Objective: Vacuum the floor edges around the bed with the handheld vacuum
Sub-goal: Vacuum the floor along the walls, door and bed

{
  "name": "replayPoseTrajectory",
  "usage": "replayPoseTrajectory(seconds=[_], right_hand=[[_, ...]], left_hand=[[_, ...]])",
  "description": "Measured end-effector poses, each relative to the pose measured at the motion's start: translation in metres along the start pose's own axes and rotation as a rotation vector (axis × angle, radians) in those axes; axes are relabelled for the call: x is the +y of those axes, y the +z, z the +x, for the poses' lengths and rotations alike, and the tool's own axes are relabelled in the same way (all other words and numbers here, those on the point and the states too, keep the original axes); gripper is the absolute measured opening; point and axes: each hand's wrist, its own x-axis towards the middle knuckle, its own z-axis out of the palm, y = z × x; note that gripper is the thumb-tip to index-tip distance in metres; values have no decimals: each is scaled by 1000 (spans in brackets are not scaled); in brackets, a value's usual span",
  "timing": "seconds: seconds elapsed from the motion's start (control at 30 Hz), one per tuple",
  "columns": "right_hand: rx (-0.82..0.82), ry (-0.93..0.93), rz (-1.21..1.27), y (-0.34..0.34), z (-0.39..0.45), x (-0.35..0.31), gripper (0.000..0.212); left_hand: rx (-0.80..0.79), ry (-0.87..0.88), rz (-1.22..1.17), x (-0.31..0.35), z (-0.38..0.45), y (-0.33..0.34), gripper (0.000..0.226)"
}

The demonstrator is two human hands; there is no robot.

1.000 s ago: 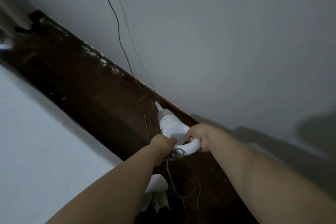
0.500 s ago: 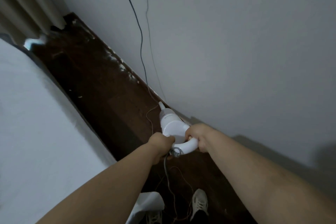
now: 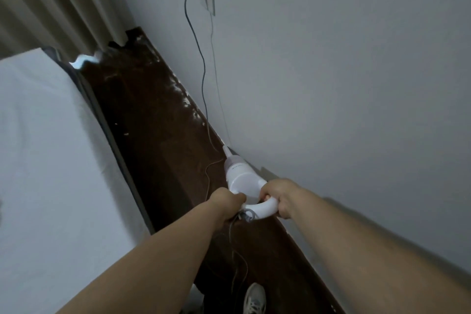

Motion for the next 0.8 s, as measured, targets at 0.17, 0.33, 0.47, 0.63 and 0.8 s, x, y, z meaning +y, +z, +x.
replayPoseTrajectory(seconds=[0.17, 0.33, 0.47, 0.63, 0.8], right_hand=[[-19, -31, 13, 0, 27, -20, 12], [-45, -16, 6, 11, 45, -46, 14], [-48, -17, 11, 25, 52, -69, 17], [-37, 7, -2, 50, 58, -106, 10], [-44, 24, 8, 77, 69, -147, 11]], left_hand=[[36, -8, 14, 19, 23, -5, 40], [45, 1, -12, 32, 46, -23, 43], [45, 12, 28, 40, 66, -44, 44], [14, 19, 25, 54, 91, -81, 40], [31, 30, 12, 70, 115, -123, 39]])
